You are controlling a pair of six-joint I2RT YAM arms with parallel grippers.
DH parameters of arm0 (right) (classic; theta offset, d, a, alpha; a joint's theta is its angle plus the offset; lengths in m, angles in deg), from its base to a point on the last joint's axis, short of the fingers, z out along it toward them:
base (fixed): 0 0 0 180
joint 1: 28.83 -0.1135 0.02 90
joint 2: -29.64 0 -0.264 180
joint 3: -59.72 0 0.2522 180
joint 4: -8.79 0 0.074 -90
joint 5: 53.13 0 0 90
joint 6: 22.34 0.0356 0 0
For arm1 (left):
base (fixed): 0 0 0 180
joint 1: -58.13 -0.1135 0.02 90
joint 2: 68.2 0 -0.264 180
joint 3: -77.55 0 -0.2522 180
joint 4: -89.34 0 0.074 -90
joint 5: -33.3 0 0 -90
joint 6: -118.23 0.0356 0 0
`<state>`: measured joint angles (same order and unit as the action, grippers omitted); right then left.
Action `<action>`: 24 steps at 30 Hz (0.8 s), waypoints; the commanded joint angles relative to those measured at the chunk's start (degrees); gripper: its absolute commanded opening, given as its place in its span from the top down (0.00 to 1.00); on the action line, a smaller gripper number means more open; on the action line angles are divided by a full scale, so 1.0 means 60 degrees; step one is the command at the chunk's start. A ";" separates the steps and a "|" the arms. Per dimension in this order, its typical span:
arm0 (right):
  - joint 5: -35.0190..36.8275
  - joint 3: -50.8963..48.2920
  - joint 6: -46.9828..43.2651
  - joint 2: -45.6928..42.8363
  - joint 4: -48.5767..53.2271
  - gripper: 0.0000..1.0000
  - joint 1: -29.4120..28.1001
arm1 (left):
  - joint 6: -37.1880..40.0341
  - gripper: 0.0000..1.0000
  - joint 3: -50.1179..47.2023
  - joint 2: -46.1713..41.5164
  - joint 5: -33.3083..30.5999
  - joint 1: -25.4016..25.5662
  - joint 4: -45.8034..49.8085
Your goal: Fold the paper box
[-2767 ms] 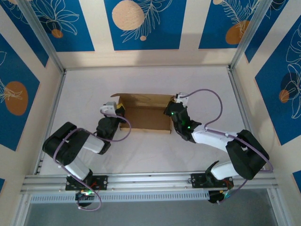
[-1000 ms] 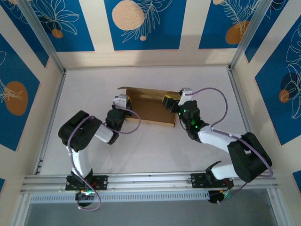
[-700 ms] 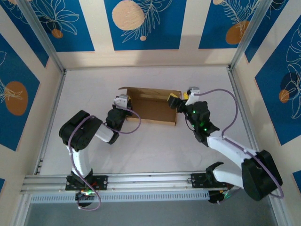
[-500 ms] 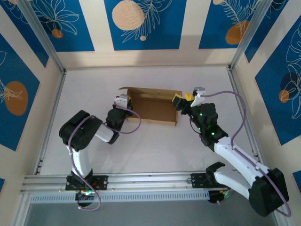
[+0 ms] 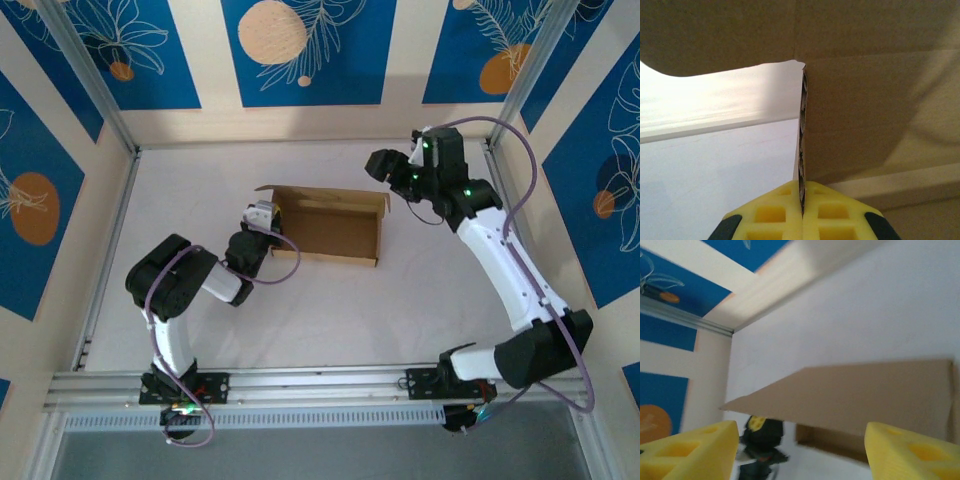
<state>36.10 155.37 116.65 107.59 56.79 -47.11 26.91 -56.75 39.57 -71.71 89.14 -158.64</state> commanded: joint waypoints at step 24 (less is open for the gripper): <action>0.0474 -0.1298 0.8149 0.1106 -0.1318 0.42 -0.1321 | -0.0093 1.00 0.0253 0.0342 0.0384 0.0229 0.0177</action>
<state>35.96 148.92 161.56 113.89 48.90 -54.52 26.89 -56.09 40.07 -71.12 89.47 -158.64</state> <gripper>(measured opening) 0.585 0.045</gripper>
